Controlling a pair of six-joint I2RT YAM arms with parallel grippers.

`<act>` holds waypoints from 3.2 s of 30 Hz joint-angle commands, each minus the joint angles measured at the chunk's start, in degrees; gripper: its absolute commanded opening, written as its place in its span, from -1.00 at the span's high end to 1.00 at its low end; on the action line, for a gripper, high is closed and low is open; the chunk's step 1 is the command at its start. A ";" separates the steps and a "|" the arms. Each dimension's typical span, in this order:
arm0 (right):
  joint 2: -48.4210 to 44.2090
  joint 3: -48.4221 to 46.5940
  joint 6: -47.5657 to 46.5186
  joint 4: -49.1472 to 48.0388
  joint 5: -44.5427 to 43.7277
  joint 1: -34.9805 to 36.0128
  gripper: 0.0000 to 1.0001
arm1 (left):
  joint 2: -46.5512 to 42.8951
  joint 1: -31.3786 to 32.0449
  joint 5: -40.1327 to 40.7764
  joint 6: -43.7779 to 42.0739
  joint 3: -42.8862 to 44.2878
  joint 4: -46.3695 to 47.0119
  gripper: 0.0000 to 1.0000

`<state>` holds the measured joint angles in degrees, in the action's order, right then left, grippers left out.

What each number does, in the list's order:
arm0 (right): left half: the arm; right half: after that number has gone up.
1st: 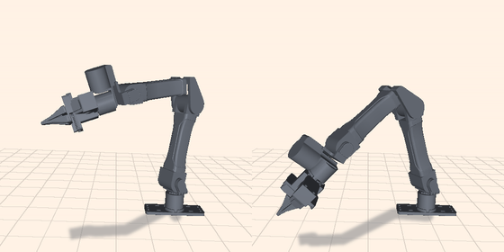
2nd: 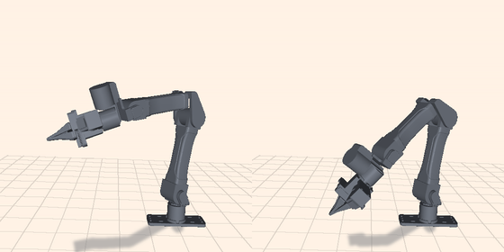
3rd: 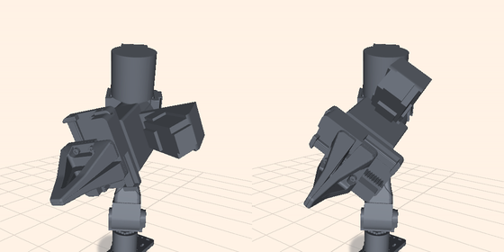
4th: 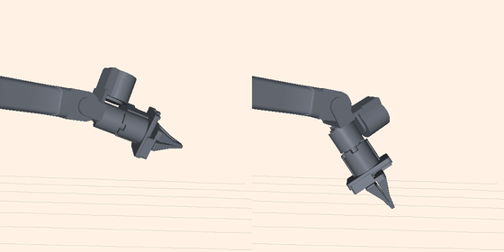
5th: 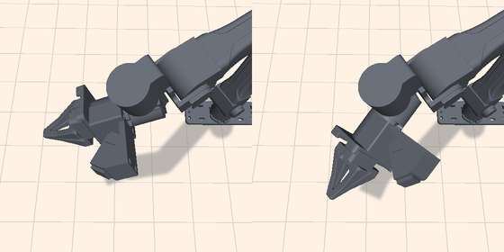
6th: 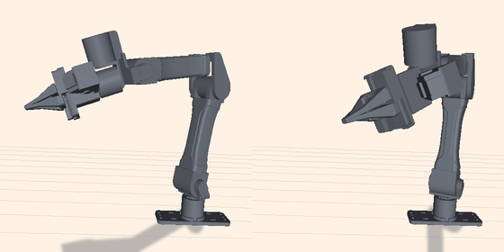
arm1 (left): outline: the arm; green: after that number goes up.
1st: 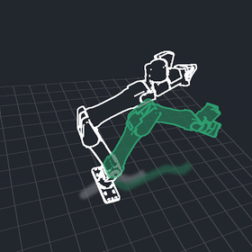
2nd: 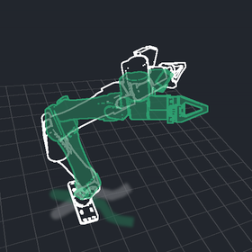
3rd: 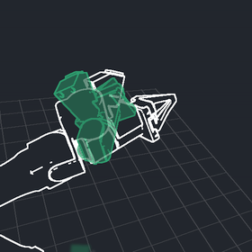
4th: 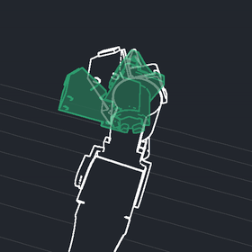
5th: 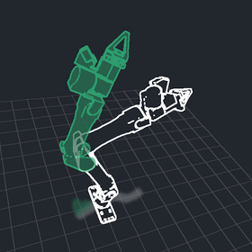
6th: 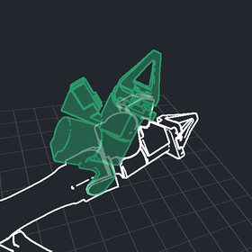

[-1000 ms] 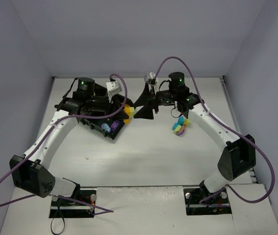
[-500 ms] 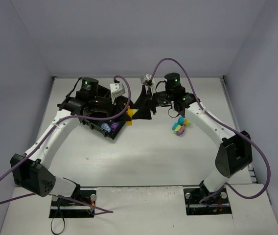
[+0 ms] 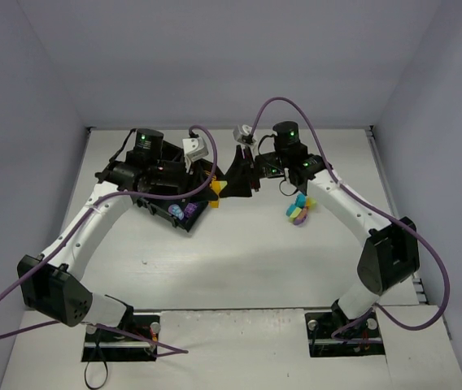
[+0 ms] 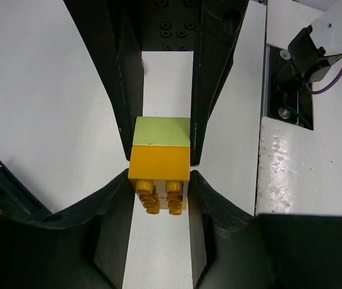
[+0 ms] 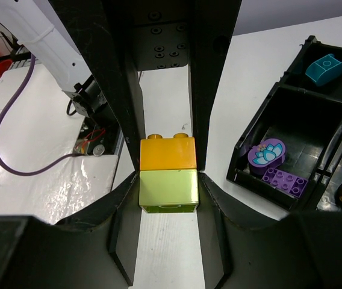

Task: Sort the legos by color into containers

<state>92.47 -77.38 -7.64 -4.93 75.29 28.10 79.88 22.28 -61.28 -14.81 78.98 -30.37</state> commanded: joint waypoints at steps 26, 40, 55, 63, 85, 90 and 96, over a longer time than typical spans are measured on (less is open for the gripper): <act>-11.52 9.35 3.16 -1.05 -13.14 -8.67 1.00 | 7.83 -3.56 39.07 8.57 5.74 12.70 1.00; -14.42 12.08 3.68 -0.96 -15.26 -8.67 1.00 | 26.47 -4.53 53.72 9.36 16.11 16.22 0.44; -14.24 10.41 -2.63 -1.05 -19.10 -6.57 1.00 | 20.42 -4.53 50.39 27.79 19.80 7.01 -0.30; -14.68 9.01 -16.87 -1.75 -27.91 -0.33 0.87 | 9.43 -4.53 29.94 48.70 17.62 6.72 -0.41; -16.00 5.75 -21.36 -5.53 -20.62 0.73 0.72 | 8.36 0.92 -3.41 60.16 6.98 26.76 -0.34; -16.26 5.84 -21.36 -5.71 -21.06 0.73 0.72 | 9.68 2.76 -4.11 59.98 7.77 27.29 -0.23; -16.26 5.84 -21.28 -5.97 -20.97 0.73 0.71 | 10.74 2.85 -2.98 59.98 7.86 27.03 -0.10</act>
<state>78.52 -68.71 -28.40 -4.51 51.57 28.10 90.83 23.94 -62.76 44.66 83.92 -7.53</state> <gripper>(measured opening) 0.337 0.559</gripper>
